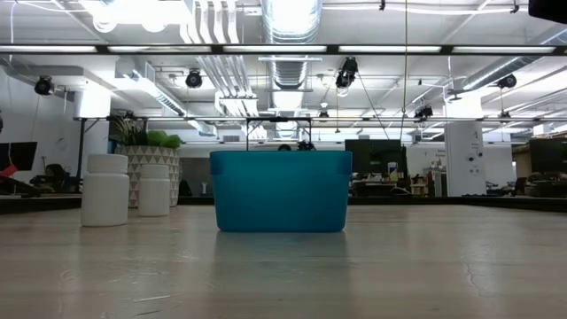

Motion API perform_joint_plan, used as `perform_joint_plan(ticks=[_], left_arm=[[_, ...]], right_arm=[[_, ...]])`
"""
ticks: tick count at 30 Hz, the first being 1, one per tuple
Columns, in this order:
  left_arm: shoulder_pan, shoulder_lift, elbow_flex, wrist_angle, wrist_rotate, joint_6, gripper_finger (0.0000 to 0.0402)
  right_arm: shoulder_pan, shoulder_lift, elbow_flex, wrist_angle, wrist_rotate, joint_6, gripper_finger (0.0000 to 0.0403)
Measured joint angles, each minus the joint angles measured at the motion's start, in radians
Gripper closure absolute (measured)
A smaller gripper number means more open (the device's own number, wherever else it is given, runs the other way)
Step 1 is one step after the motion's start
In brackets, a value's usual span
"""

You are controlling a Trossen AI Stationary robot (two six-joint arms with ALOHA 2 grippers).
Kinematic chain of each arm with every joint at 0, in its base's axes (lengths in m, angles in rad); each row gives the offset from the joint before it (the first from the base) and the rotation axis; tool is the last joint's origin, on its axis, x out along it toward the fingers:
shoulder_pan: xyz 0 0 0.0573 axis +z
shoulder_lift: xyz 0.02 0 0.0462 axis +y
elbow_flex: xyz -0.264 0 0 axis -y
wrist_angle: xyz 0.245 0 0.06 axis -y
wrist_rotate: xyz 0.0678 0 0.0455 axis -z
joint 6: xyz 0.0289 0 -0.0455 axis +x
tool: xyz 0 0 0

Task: Pick and place pill bottles into a basket
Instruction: Put the white medicine bottle into the blue bin

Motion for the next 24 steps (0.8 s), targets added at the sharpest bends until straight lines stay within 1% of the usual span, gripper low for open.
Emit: perform_joint_plan(ticks=[5,15,24], left_arm=[[0.000,0.000,0.000,0.000,0.000,0.000,0.0391],[0.000,0.000,-0.010,0.002,0.000,0.000,0.0391],[0.000,0.000,-0.010,0.002,0.000,0.000,0.0391]], right_arm=[[0.000,0.000,-0.026,0.036,0.000,-0.001,0.0179],[0.000,0.000,-0.129,0.159,-0.001,0.006,0.0179],[-0.002,0.000,-0.202,0.236,-0.007,0.016,0.0179]])
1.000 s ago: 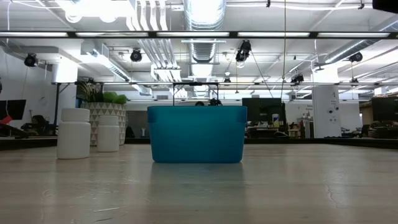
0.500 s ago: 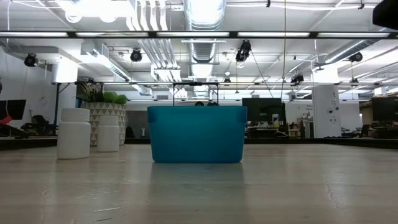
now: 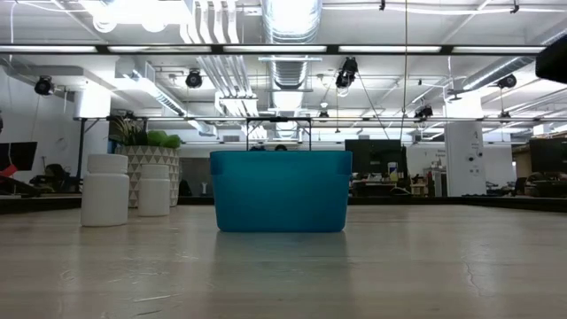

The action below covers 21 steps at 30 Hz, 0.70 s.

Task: Pick and place pill bottles into a basket
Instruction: Put the white medicine bottle into the blue bin

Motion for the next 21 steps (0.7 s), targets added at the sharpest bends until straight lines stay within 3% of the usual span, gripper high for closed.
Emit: perform_joint_plan(ticks=[13,21], left_arm=[[0.000,0.000,0.000,-0.001,-0.005,0.001,0.0391],[0.000,0.000,-0.001,-0.002,-0.008,0.000,0.0391]], right_arm=[[0.000,0.000,-0.031,0.050,-0.002,0.009,0.0185],[-0.001,-0.001,-0.044,0.081,-0.019,0.012,0.0248]])
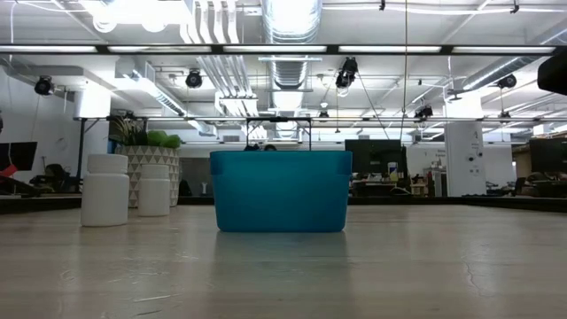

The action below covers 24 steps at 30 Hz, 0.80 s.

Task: Pick and place pill bottles into a basket
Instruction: Put the white medicine bottle into the blue bin

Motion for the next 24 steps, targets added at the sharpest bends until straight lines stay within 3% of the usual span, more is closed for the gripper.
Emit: perform_joint_plan(ticks=[16,24], left_arm=[[0.000,0.000,-0.002,0.001,-0.001,0.000,0.0391],[0.000,0.000,-0.002,0.002,-0.001,-0.001,0.0391]], right_arm=[[-0.082,-0.005,0.009,-0.015,-0.007,-0.063,0.0253],[-0.164,-0.087,0.010,-0.022,0.008,-0.137,0.0253]])
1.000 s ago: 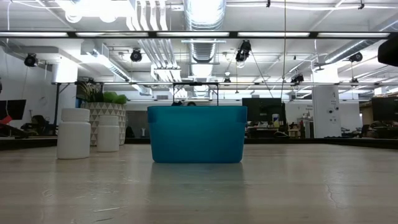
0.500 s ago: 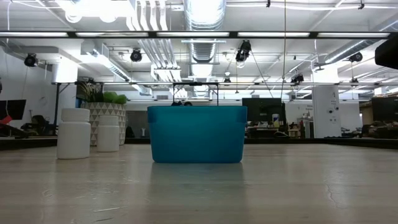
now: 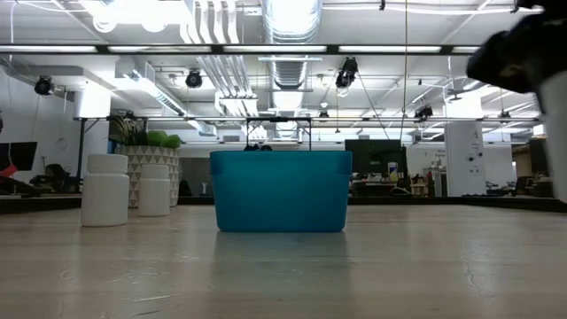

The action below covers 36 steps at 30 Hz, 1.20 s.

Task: Pick and place pill bottles into a basket
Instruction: Put the white medicine bottle into the blue bin

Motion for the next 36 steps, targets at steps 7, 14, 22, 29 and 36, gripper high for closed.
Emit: perform_joint_plan(ticks=[7,14,22,29,36], left_arm=[[0.000,0.000,0.000,0.000,0.000,0.000,0.0391],[0.000,0.000,0.000,0.000,0.000,0.001,0.0391],[0.000,0.000,-0.001,-0.001,0.000,0.001,0.0391],[0.000,0.000,-0.001,-0.003,0.000,0.001,0.0391],[0.000,0.000,-0.002,-0.004,0.000,0.001,0.0391]], right_arm=[[-0.092,-0.086,0.000,-0.003,0.018,-0.058,0.0253],[-0.187,-0.169,0.001,0.037,0.021,-0.119,0.0253],[-0.293,-0.198,0.002,0.082,-0.043,-0.173,0.0253],[-0.363,-0.151,0.110,0.082,-0.080,-0.323,0.0253],[-0.434,-0.010,0.294,-0.042,-0.082,-0.465,0.0253]])
